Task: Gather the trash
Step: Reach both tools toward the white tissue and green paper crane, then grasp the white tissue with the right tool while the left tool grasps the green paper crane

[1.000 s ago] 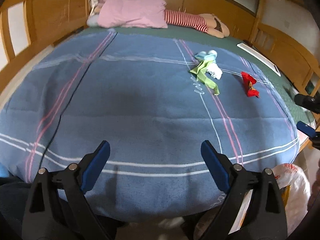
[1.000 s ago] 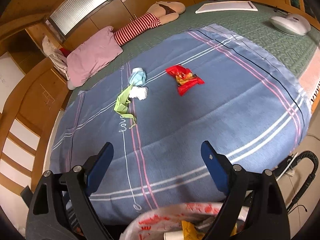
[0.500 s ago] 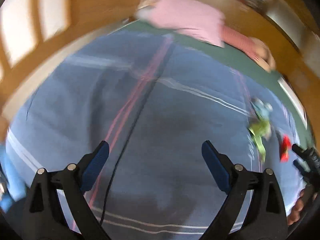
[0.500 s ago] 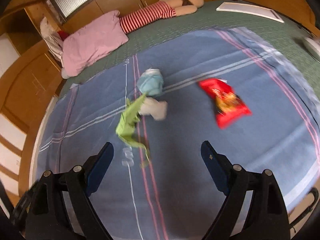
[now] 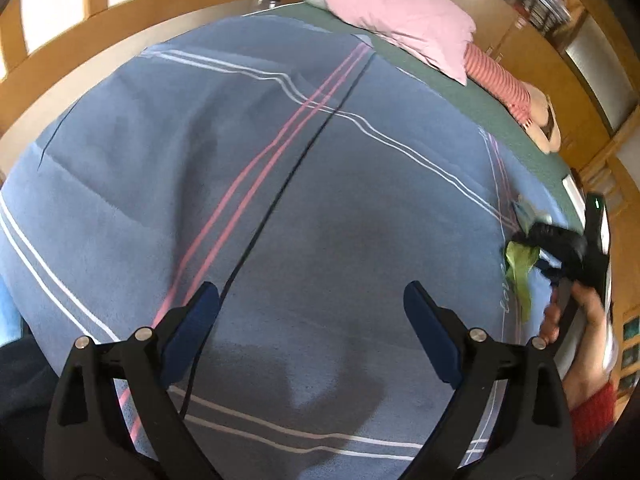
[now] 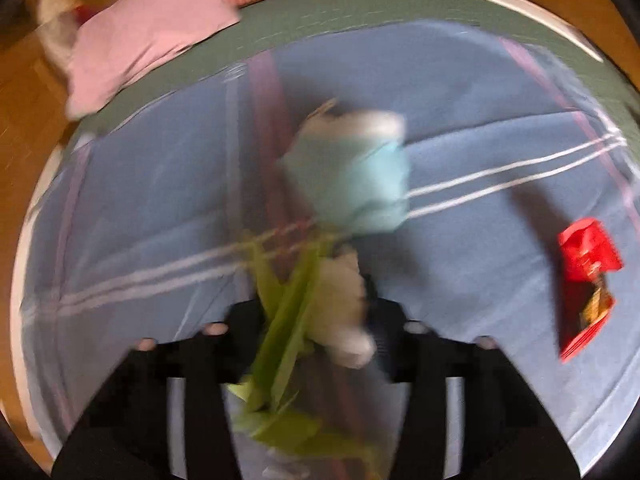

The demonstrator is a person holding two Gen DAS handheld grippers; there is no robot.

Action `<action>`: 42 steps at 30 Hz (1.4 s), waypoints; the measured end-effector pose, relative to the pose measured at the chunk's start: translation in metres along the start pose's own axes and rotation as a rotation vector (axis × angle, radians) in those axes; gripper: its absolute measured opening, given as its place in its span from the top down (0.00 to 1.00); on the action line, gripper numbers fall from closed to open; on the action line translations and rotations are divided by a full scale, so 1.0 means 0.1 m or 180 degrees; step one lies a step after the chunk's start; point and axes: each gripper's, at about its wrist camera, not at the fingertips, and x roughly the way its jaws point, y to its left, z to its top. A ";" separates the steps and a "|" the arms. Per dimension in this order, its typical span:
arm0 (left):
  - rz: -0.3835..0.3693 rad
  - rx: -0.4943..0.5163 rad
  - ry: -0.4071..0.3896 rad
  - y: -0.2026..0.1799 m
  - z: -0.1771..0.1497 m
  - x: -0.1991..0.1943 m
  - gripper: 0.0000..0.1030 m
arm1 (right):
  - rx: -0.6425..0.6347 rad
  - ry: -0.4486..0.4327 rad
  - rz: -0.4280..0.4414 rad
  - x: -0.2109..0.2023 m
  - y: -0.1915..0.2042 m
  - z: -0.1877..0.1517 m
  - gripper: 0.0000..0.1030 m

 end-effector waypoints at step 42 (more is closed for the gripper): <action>0.0105 -0.0972 -0.0124 0.54 0.05 0.01 0.09 | -0.0978 0.0222 0.0755 -0.01 1.35 -0.68 0.75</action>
